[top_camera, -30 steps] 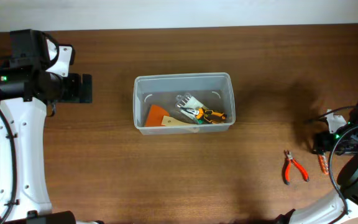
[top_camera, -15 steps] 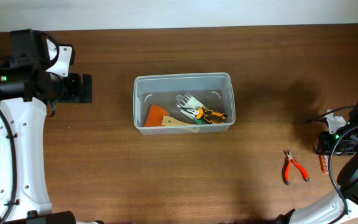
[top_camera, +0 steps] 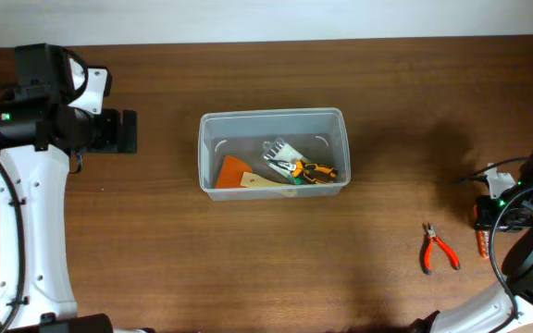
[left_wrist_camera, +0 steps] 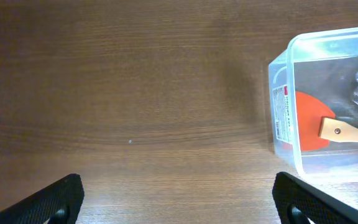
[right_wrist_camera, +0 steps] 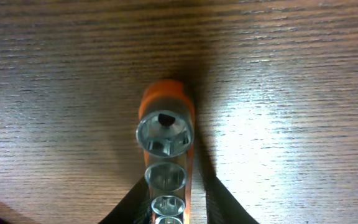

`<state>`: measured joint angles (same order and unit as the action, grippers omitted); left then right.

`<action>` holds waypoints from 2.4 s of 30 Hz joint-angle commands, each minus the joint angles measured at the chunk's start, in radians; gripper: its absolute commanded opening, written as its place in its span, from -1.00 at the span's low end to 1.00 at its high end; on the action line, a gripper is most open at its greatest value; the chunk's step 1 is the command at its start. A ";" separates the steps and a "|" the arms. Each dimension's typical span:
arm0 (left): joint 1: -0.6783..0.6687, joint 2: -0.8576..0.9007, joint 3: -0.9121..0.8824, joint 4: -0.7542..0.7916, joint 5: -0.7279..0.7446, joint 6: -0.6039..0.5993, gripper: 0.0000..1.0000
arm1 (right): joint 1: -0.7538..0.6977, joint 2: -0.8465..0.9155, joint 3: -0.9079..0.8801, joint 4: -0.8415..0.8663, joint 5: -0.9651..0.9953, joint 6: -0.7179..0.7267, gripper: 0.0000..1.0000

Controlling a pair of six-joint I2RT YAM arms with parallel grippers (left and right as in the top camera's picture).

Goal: Pack container
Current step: 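Lower the right gripper and grasp the orange socket rail, then lift the socket rail and carry it left over the container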

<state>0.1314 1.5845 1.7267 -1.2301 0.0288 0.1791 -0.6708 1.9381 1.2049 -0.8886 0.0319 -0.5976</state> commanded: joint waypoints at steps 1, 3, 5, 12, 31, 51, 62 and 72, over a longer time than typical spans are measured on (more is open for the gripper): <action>0.003 0.007 0.015 0.002 0.001 -0.005 0.99 | 0.003 0.045 -0.045 0.004 -0.028 0.011 -0.46; 0.002 0.007 0.015 0.002 0.001 -0.005 0.98 | 0.003 0.045 -0.045 0.004 -0.028 0.011 -0.47; 0.002 0.007 0.015 0.002 0.001 -0.005 0.98 | 0.004 0.045 -0.045 0.007 -0.028 0.011 -0.58; 0.003 0.007 0.015 0.002 0.001 -0.005 0.98 | 0.004 0.045 -0.031 0.008 -0.029 0.012 -0.62; 0.002 0.007 0.015 0.002 0.001 -0.005 0.98 | 0.100 0.045 0.173 -0.041 -0.027 0.052 -0.87; 0.003 0.007 0.015 0.002 0.001 -0.005 0.98 | 0.506 0.045 0.732 -0.294 -0.027 0.052 -0.84; 0.003 0.007 0.015 0.002 0.001 -0.005 0.98 | 0.874 0.044 0.797 -0.338 -0.008 0.014 -0.84; 0.002 0.007 0.015 0.002 0.001 -0.005 0.98 | 1.165 0.045 0.797 -0.346 0.056 -0.028 -0.84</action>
<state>0.1314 1.5845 1.7267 -1.2301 0.0288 0.1791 0.4450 1.9835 1.9759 -1.2320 0.0647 -0.6083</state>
